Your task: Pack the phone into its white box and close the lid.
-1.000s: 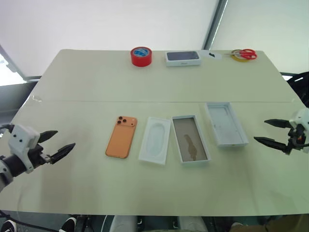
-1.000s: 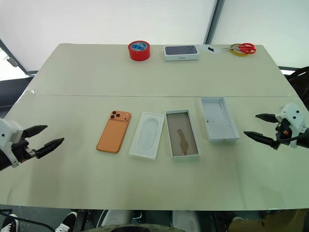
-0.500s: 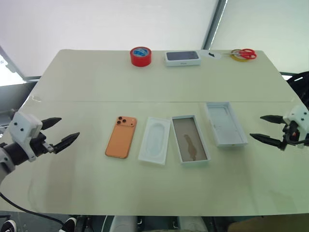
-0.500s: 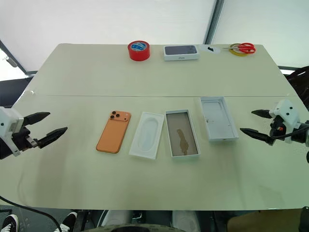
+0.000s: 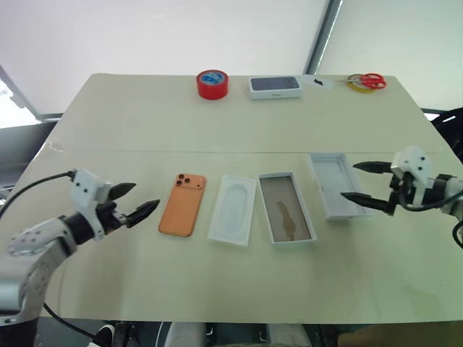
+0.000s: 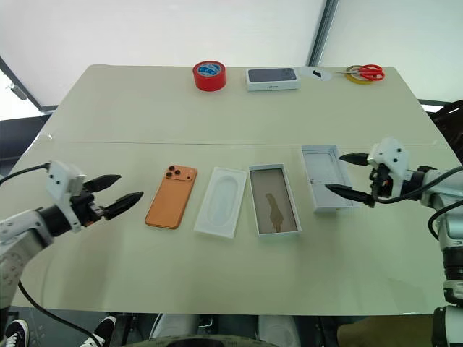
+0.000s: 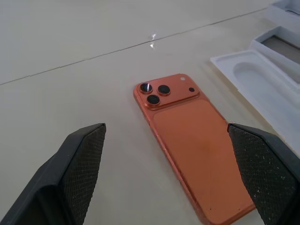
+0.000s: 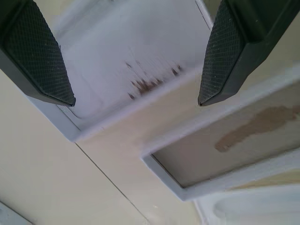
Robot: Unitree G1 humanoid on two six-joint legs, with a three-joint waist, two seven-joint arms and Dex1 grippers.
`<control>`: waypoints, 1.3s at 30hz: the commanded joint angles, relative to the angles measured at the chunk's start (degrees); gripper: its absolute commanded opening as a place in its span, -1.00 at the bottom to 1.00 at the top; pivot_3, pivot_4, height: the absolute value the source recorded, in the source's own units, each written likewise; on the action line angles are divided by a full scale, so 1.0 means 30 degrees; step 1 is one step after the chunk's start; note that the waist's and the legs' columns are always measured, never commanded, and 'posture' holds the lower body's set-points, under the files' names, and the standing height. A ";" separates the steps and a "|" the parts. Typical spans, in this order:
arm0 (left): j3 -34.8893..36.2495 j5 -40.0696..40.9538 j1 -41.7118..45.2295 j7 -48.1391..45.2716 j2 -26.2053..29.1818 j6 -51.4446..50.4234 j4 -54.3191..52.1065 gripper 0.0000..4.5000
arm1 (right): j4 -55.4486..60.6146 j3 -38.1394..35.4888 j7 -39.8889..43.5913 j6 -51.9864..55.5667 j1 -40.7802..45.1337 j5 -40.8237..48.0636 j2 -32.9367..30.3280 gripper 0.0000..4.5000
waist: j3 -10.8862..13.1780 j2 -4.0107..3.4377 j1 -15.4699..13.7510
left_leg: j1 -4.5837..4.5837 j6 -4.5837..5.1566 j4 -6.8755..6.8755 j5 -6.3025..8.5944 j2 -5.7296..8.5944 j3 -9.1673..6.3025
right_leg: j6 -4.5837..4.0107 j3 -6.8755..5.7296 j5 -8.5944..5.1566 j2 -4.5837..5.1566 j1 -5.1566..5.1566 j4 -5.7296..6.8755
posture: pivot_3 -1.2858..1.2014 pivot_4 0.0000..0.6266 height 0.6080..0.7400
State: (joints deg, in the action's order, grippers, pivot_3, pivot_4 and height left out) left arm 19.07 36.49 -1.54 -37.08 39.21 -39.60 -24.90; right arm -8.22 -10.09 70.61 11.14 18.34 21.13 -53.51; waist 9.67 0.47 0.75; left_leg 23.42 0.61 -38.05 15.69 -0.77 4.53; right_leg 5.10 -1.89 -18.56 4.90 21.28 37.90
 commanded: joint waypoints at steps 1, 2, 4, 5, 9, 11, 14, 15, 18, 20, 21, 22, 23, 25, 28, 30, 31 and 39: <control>-0.1042 0.1300 0.0529 0.0882 -0.0108 -0.2153 -0.1688 0.93 | 0.2875 0.0566 -0.0519 0.0800 0.0213 0.0563 0.0584 0.94 | 0.0000 0.0000 -0.0020 | 0.0000 0.0000 -0.0002 0.0000 0.0000 0.0000 | 0.0000 0.0001 0.0000 0.0000 -0.0001 0.0003 | 0.03 -0.52 0.84; -0.1584 0.1649 0.0732 0.0919 -0.0172 -0.2841 -0.1790 0.93 | 0.3488 0.0982 -0.0571 0.0899 0.0230 0.0539 0.0879 0.94 | 0.0000 0.0000 -0.0039 | 0.0001 -0.0001 -0.0002 0.0000 0.0001 0.0000 | 0.0001 0.0001 0.0000 0.0000 -0.0001 0.0002 | 0.03 -0.52 0.84; -0.2418 0.2327 0.1363 0.1266 -0.0343 -0.4450 -0.1511 0.93 | 0.4638 0.1857 -0.0888 0.1342 0.0424 0.0533 0.1561 0.94 | 0.0000 0.0002 -0.0036 | -0.0002 -0.0002 -0.0003 -0.0001 0.0001 -0.0004 | 0.0000 0.0001 0.0000 -0.0004 -0.0008 0.0002 | 0.03 -0.52 0.84; -0.2894 0.2375 0.1697 0.1163 -0.0297 -0.4859 -0.1237 0.93 | 0.5182 0.2240 -0.1009 0.1510 0.0484 0.0535 0.1881 0.94 | 0.0001 0.0003 -0.0040 | -0.0001 -0.0003 -0.0004 -0.0002 0.0001 -0.0003 | 0.0001 0.0001 0.0000 -0.0007 -0.0006 0.0002 | 0.03 -0.52 0.84; -0.4975 0.0769 0.2807 0.1099 -0.1000 -0.3539 -0.0639 0.93 | 0.6310 0.3277 -0.1496 0.2513 0.0756 0.0737 0.2967 0.94 | 0.0004 0.0007 -0.0063 | 0.0003 -0.0005 -0.0018 -0.0004 0.0001 -0.0008 | 0.0001 0.0000 -0.0001 -0.0020 -0.0004 0.0009 | 0.03 -0.52 0.84; -0.5489 0.0692 0.3134 0.1378 -0.1525 -0.3709 -0.0477 0.93 | 0.6097 0.3431 -0.1622 0.2391 0.0881 0.0485 0.3083 0.94 | 0.0004 0.0008 -0.0064 | 0.0004 -0.0003 -0.0026 -0.0004 0.0010 -0.0005 | 0.0000 0.0002 -0.0001 -0.0023 -0.0009 0.0004 | 0.03 -0.52 0.84; -0.5905 0.1082 0.3628 0.2018 -0.2538 -0.4856 0.0418 0.93 | 0.5931 0.3476 -0.1720 0.2324 0.0896 0.0484 0.3120 0.94 | 0.0004 0.0011 -0.0085 | 0.0005 -0.0001 -0.0032 -0.0004 0.0011 -0.0008 | 0.0000 0.0001 -0.0001 -0.0023 -0.0016 0.0001 | 0.03 -0.52 0.84; -0.6039 0.1246 0.3686 0.2039 -0.2843 -0.5054 0.0548 0.93 | 0.5968 0.3527 -0.1732 0.2272 0.0839 0.0462 0.3122 0.94 | 0.0004 0.0010 -0.0078 | 0.0004 -0.0001 -0.0033 -0.0004 0.0010 -0.0013 | 0.0001 0.0001 0.0000 -0.0024 -0.0018 0.0001 | 0.03 -0.52 0.84; -0.5926 0.1854 0.4204 0.2656 -0.3834 -0.6360 0.1218 0.93 | 0.5942 0.3585 -0.1772 0.2260 0.0836 0.0472 0.3192 0.94 | 0.0000 0.0008 -0.0074 | -0.0001 0.0000 -0.0035 -0.0005 0.0008 -0.0013 | 0.0002 0.0001 -0.0001 -0.0030 -0.0023 0.0008 | 0.03 -0.52 0.84; -0.5836 0.2009 0.4764 0.3050 -0.4322 -0.7013 0.1757 0.93 | 0.5879 0.3636 -0.1783 0.2136 0.0817 0.0345 0.3213 0.94 | -0.0003 0.0012 -0.0075 | -0.0002 0.0001 -0.0040 -0.0005 0.0009 -0.0018 | 0.0002 0.0000 -0.0001 -0.0033 -0.0029 0.0008 | 0.03 -0.52 0.84; -0.5572 0.2375 0.5230 0.3327 -0.4823 -0.7382 0.2138 0.93 | 0.5839 0.3644 -0.1806 0.2072 0.0798 0.0300 0.3236 0.94 | -0.0003 0.0013 -0.0085 | -0.0005 0.0002 -0.0040 -0.0006 0.0008 -0.0017 | 0.0002 0.0000 -0.0001 -0.0035 -0.0034 0.0008 | 0.03 -0.52 0.84; -0.5365 0.2642 0.5585 0.3523 -0.5182 -0.7658 0.2437 0.93 | 0.5785 0.3663 -0.1824 0.2028 0.0809 0.0259 0.3268 0.94 | -0.0004 0.0014 -0.0117 | -0.0005 0.0002 -0.0044 -0.0006 0.0009 -0.0018 | 0.0003 -0.0001 -0.0001 -0.0036 -0.0037 0.0008 | 0.03 -0.52 0.84; -0.5266 0.2737 0.5880 0.3711 -0.5380 -0.7943 0.2665 0.93 | 0.5729 0.3695 -0.1851 0.1940 0.0827 0.0157 0.3288 0.94 | -0.0003 0.0019 -0.0118 | -0.0005 0.0003 -0.0055 -0.0006 0.0009 -0.0025 | 0.0004 -0.0004 -0.0001 -0.0039 -0.0042 0.0012 | 0.03 -0.52 0.84; -0.5746 0.2655 0.6428 0.3840 -0.5503 -0.8642 0.2927 0.93 | 0.5728 0.3688 -0.1914 0.1813 0.0831 0.0050 0.3363 0.94 | -0.0002 0.0024 -0.0065 | -0.0002 0.0003 -0.0060 -0.0006 0.0009 -0.0026 | 0.0006 -0.0003 -0.0001 -0.0044 -0.0041 0.0013 | 0.03 -0.52 0.84; -0.6138 0.2978 0.6962 0.4029 -0.5896 -0.9650 0.3063 0.93 | 0.5734 0.3722 -0.1983 0.1602 0.0727 -0.0110 0.3407 0.94 | -0.0003 0.0022 -0.0054 | -0.0005 -0.0001 -0.0059 -0.0009 0.0006 -0.0027 | 0.0008 -0.0003 -0.0002 -0.0059 -0.0036 0.0017 | 0.03 -0.52 0.84; -0.5930 0.2968 0.7151 0.4362 -0.6381 -0.9765 0.3349 0.93 | 0.5755 0.3725 -0.2083 0.1548 0.0670 -0.0146 0.3464 0.94 | -0.0003 0.0023 -0.0092 | -0.0005 -0.0001 -0.0060 -0.0009 0.0005 -0.0025 | 0.0008 -0.0002 -0.0002 -0.0059 -0.0038 0.0016 | 0.03 -0.52 0.84; -0.5677 0.3014 0.7250 0.4568 -0.6689 -0.9854 0.3597 0.93 | 0.5768 0.3701 -0.2151 0.1527 0.0653 -0.0141 0.3517 0.94 | -0.0004 0.0022 -0.0125 | -0.0005 -0.0001 -0.0061 -0.0009 0.0005 -0.0027 | 0.0009 -0.0002 -0.0002 -0.0058 -0.0043 0.0015 | 0.03 -0.52 0.84; -0.5492 0.3149 0.7477 0.4381 -0.6789 -1.0551 0.4443 0.70 | 0.5371 0.3468 -0.2415 0.1164 0.0850 -0.0223 0.3511 0.97 | -0.0008 0.0026 -0.0324 | -0.0020 -0.0004 -0.0071 -0.0010 0.0007 -0.0028 | 0.0008 -0.0002 -0.0002 -0.0058 -0.0062 0.0015 | 0.03 -0.52 0.84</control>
State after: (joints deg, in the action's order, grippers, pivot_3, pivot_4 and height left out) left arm 2.30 45.35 21.35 -23.73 18.95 -68.92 -12.86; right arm 7.36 1.62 63.50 15.84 20.20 20.30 -42.98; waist 9.64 0.54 -0.22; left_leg 23.36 0.60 -38.26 15.66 -0.75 4.45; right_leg 5.12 -1.89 -18.57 4.72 21.10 37.95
